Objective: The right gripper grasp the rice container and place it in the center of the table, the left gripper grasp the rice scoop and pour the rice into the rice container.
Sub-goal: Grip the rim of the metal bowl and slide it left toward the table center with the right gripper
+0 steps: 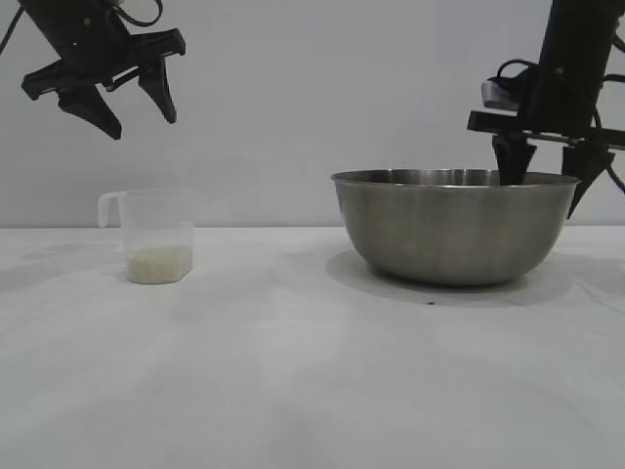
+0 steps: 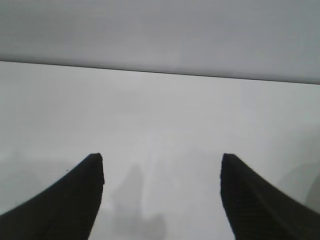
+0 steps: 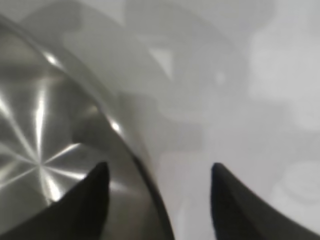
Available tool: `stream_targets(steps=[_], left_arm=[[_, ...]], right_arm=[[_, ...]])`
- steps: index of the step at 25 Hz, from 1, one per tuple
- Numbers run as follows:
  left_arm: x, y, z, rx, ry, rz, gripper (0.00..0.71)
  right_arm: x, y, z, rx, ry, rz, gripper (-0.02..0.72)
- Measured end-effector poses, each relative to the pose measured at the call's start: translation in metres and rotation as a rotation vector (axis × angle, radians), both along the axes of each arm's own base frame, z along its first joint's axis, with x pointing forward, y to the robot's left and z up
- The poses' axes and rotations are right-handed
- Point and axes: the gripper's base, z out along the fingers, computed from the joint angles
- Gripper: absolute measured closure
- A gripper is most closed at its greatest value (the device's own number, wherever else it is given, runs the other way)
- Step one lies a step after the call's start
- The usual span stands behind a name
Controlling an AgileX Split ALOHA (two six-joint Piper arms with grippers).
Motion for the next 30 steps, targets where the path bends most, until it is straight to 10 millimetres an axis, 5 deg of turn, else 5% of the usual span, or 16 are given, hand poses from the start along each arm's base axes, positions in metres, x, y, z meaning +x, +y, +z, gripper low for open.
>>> stream_targets(steps=[2, 10, 21, 28, 30], left_arm=[[0.000, 0.000, 0.000, 0.000, 0.000, 0.000, 0.274], [0.000, 0.000, 0.000, 0.000, 0.001, 0.000, 0.274], [0.000, 0.000, 0.000, 0.000, 0.001, 0.000, 0.274], [0.000, 0.000, 0.000, 0.000, 0.001, 0.000, 0.274], [0.000, 0.000, 0.000, 0.000, 0.001, 0.000, 0.274]], right_arm=[[0.000, 0.001, 0.000, 0.011, -0.003, 0.007, 0.703], [0.000, 0.011, 0.002, 0.076, -0.011, 0.034, 0.703], [-0.019, 0.088, 0.011, 0.076, -0.029, 0.214, 0.703], [-0.021, 0.090, 0.009, 0.037, -0.028, 0.237, 0.703], [-0.021, 0.088, 0.009, 0.018, -0.031, 0.243, 0.639]])
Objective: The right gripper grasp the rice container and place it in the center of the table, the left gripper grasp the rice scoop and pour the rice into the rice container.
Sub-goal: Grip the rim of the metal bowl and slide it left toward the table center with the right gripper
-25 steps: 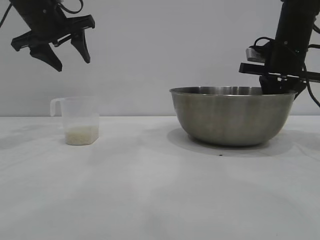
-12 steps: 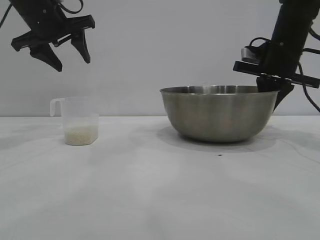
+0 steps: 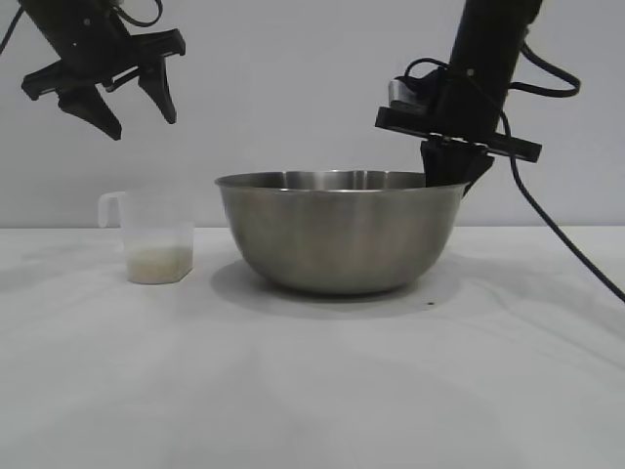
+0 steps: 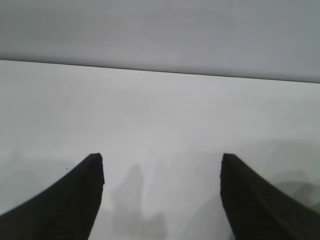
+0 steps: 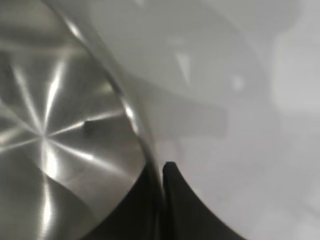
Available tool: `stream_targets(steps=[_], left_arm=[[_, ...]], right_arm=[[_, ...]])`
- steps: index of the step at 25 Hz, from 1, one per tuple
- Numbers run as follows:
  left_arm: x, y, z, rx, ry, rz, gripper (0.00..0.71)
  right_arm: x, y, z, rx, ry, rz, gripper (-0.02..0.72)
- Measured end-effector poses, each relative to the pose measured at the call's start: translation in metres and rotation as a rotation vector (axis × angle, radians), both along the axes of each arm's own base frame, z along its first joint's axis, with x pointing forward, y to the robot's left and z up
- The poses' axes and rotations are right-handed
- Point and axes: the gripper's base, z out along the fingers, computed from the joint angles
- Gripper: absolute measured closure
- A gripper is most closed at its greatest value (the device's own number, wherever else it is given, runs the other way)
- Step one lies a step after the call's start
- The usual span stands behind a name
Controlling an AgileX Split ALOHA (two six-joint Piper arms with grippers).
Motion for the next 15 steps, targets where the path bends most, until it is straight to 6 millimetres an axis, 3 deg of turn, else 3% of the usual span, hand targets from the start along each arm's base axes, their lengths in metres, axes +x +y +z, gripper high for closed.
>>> stream_targets(steps=[5, 7, 8, 15], left_arm=[[0.000, 0.000, 0.000, 0.000, 0.001, -0.001, 0.274], [0.000, 0.000, 0.000, 0.000, 0.001, -0.001, 0.274], [0.000, 0.000, 0.000, 0.000, 0.001, -0.001, 0.274], [0.000, 0.000, 0.000, 0.000, 0.001, -0.001, 0.274]], right_arm=[[-0.001, -0.001, 0.005, -0.010, -0.013, 0.003, 0.279], [-0.002, -0.001, 0.014, 0.004, -0.028, 0.001, 0.167], [-0.003, -0.001, 0.021, 0.010, -0.041, 0.000, 0.134], [-0.014, -0.010, 0.082, -0.014, -0.180, 0.011, 0.138]])
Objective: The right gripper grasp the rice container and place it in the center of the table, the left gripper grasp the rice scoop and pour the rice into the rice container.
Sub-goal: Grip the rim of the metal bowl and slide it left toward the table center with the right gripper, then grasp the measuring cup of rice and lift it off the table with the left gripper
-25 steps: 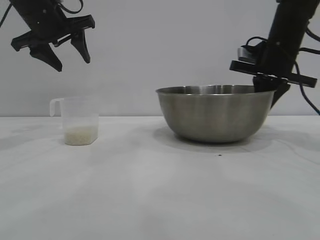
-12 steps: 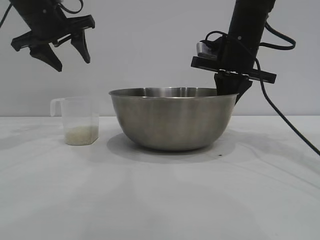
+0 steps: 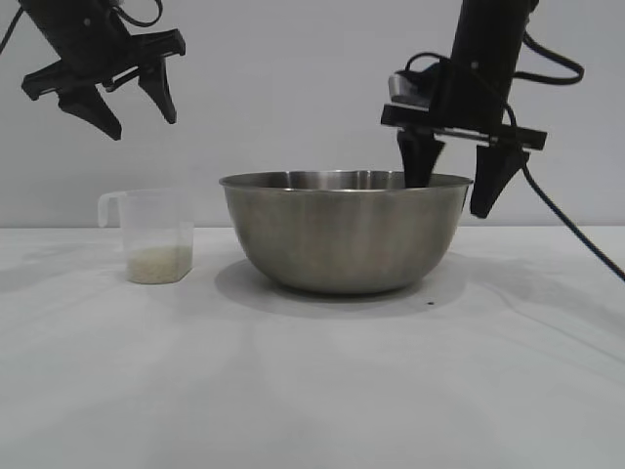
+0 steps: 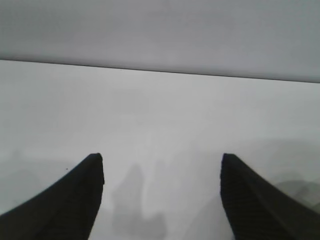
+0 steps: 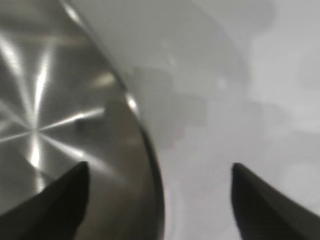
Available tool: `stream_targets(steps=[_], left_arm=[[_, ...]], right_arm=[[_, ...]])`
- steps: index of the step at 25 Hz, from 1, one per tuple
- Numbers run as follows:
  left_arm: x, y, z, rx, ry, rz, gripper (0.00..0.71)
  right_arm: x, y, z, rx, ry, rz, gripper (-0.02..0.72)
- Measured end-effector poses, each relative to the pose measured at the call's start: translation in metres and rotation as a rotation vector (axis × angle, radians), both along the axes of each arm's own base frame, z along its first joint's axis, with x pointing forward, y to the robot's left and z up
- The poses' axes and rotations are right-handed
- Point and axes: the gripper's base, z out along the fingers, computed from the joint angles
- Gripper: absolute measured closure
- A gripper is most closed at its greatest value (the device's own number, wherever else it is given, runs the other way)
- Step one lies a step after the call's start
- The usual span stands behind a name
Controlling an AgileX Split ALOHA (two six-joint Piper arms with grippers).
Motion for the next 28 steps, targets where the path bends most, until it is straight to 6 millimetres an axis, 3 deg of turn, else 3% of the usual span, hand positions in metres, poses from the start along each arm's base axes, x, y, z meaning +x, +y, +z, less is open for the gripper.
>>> stream_targets(steps=[3, 10, 15, 23, 28], left_arm=[[0.000, 0.000, 0.000, 0.000, 0.000, 0.000, 0.274], [0.000, 0.000, 0.000, 0.000, 0.000, 0.000, 0.274], [0.000, 0.000, 0.000, 0.000, 0.000, 0.000, 0.274], [0.000, 0.000, 0.000, 0.000, 0.001, 0.000, 0.274], [0.000, 0.000, 0.000, 0.000, 0.003, -0.001, 0.274]], right_arm=[[-0.005, -0.009, 0.021, -0.038, -0.056, -0.003, 0.138], [-0.014, -0.050, 0.070, -0.036, -0.154, -0.120, 0.138], [-0.032, -0.076, 0.111, -0.018, -0.237, -0.184, 0.138], [-0.075, -0.088, 0.173, 0.004, -0.381, -0.210, 0.138], [-0.113, -0.096, 0.177, -0.028, -0.367, -0.230, 0.138]])
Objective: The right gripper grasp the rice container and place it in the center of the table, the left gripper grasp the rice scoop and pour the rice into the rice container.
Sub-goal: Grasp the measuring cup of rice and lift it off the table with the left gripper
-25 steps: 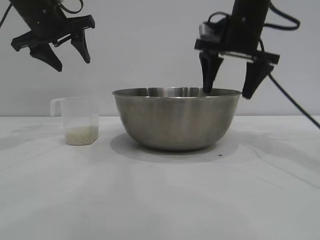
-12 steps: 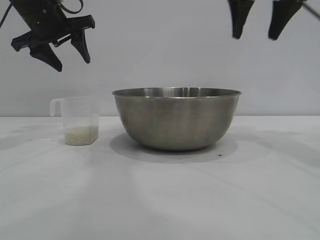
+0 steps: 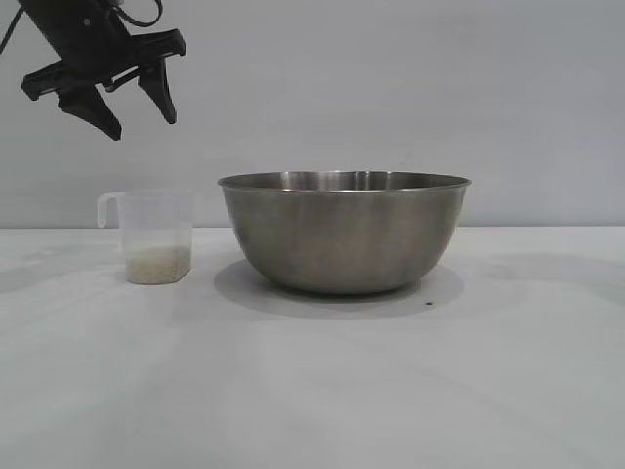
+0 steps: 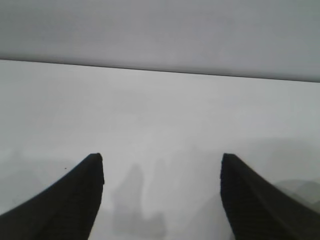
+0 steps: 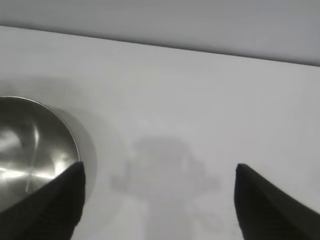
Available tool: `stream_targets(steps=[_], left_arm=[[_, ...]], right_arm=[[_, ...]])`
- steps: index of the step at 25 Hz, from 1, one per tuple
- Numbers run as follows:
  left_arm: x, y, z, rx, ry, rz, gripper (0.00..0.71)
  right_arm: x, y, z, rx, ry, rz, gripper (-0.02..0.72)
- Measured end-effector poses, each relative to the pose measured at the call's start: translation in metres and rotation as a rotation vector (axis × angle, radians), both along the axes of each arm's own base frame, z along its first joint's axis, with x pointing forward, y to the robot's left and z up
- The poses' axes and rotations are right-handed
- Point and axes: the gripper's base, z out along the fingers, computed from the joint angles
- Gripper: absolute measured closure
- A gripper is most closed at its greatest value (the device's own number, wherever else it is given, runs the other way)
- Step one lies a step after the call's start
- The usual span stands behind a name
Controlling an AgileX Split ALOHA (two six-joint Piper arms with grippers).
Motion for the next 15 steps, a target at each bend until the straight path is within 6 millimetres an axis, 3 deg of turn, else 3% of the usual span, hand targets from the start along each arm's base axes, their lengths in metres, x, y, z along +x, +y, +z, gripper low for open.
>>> stream_targets(steps=[9, 15], left_arm=[[-0.001, 0.000, -0.001, 0.010, 0.008, -0.008, 0.274], [-0.002, 0.000, -0.002, 0.011, 0.023, -0.015, 0.274]], right_arm=[[-0.095, -0.014, -0.027, -0.012, 0.099, -0.026, 0.138], [-0.163, -0.022, -0.068, -0.022, 0.168, -0.027, 0.138]])
